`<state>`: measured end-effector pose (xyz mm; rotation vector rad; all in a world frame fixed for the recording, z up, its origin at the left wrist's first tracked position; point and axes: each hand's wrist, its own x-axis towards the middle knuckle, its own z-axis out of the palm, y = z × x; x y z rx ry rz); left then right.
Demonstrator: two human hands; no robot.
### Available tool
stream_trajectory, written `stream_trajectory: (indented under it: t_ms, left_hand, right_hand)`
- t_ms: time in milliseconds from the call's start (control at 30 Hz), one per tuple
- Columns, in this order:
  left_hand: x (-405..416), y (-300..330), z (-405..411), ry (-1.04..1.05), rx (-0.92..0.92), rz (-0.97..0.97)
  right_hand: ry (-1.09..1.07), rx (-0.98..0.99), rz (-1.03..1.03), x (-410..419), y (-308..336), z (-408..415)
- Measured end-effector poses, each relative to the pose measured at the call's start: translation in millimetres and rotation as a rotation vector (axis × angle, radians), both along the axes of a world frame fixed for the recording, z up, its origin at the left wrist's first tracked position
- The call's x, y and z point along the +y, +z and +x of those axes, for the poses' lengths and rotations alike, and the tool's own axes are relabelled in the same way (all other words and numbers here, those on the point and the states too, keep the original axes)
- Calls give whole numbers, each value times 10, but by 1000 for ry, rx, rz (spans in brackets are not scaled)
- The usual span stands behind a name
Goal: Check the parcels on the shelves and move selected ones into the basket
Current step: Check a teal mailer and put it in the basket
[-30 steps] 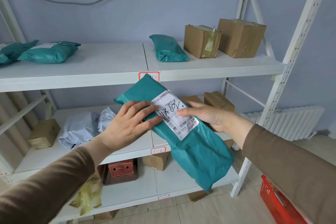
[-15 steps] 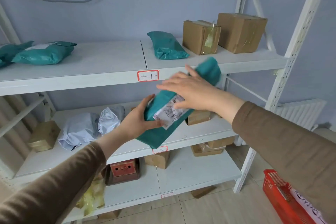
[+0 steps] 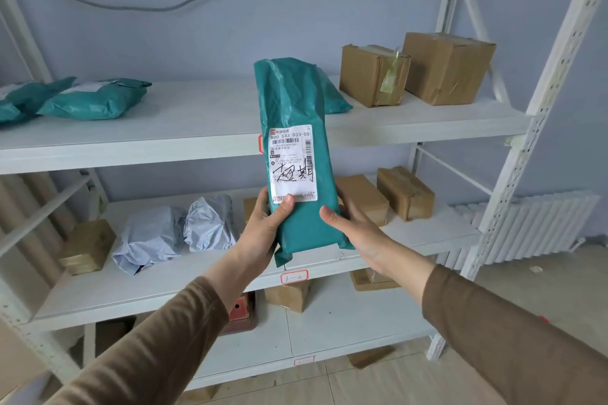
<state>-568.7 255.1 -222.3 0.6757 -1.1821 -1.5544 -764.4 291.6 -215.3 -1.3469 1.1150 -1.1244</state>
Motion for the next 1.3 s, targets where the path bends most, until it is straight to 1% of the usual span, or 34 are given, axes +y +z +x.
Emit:
stream_trajectory:
  t_ms: [167,333,467,600,733,900,1000,1100,1300]
  left_hand:
    - [45,-47,-111,-34,-5,11]
    - [103,-64,-309,-69,-57,17]
    - [148,-96,-632,-153,-76,11]
    - [182,-214,-1160,-264,-94,7]
    - [222,-376,-1774,-380,-106,49]
    - [152,-569,-2469,-529,-196,98]
    - [105,-771,-2918,-600,-207,113]
    - [211,-974,-3362,-678,-229,125]
    - [583,-1435,-4182,-815,-241,231]
  right_hand:
    - [-61,-172,-20,60,-114,-37]
    - [-122,-179,4,182,-163,-211]
    - [-187,-202,23,351,-175,-511]
    - [-327,-220,41,600,-259,-970]
    - [-480,-229,57,794,-439,-1474]
    - [-665,-270,87,1002,-611,-2025]
    - [-782,-267,133,1141,-764,-2354]
    - [-885,-285,176,1336,-948,-2661]
    - [-1034,-319,265,1817,-1309,-3327]
